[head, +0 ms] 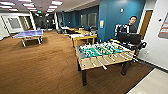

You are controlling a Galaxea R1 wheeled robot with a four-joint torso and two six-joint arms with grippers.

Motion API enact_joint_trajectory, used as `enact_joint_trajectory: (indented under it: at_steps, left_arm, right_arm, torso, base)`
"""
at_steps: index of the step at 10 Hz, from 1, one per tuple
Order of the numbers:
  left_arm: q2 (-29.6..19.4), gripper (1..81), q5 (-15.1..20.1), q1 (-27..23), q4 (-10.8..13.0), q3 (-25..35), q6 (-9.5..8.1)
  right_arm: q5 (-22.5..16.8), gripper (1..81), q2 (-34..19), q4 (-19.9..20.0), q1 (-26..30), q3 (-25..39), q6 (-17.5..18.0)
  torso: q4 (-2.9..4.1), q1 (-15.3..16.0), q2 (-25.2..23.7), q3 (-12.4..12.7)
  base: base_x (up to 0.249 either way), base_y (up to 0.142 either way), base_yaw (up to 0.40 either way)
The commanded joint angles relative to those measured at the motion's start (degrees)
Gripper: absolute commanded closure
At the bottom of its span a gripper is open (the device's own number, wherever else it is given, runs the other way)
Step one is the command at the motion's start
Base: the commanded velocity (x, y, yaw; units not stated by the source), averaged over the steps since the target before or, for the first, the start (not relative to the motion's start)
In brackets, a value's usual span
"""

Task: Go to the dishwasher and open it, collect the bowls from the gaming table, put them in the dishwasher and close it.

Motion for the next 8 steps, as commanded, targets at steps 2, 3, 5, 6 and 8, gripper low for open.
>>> enact_joint_trajectory:
  at_steps: [2, 3, 5, 6, 8]
  left_arm:
    - [-0.5, 1.0, 3.1, -2.1, -0.5, 0.1, -0.33]
    - [-0.6, 1.0, 3.1, -2.1, -0.6, 0.1, -0.33]
    - [-0.8, 1.0, 3.1, -2.1, -0.6, 0.1, -0.33]
    - [-0.8, 1.0, 3.1, -2.1, -0.6, 0.1, -0.33]
    - [-0.6, 1.0, 3.1, -1.9, -0.6, 0.1, -0.33]
  right_arm:
    - [-3.0, 1.0, 0.3, -1.4, 2.9, 0.8, -0.3]
    - [-3.1, 1.0, 0.3, -1.4, 2.9, 0.9, -0.3]
    - [-3.1, 1.0, 0.4, -1.4, 3.0, 1.0, -0.3]
    - [-3.1, 1.0, 0.5, -1.5, 3.0, 0.9, -0.3]
    - [-3.2, 1.0, 0.5, -1.5, 2.9, 0.7, -0.3]
  torso:
    - [0.00, 0.0, 0.0, 0.0]
    - [0.00, 0.0, 0.0, 0.0]
    - [0.00, 0.0, 0.0, 0.0]
    - [0.00, 0.0, 0.0, 0.0]
    - [0.02, 0.0, 0.0, 0.0]
  base:
    - [0.000, 0.000, 0.334]
    - [0.000, 0.000, 0.335]
    - [0.000, 0.000, 0.335]
    - [0.000, 0.000, 0.334]
    - [0.000, 0.000, 0.334]
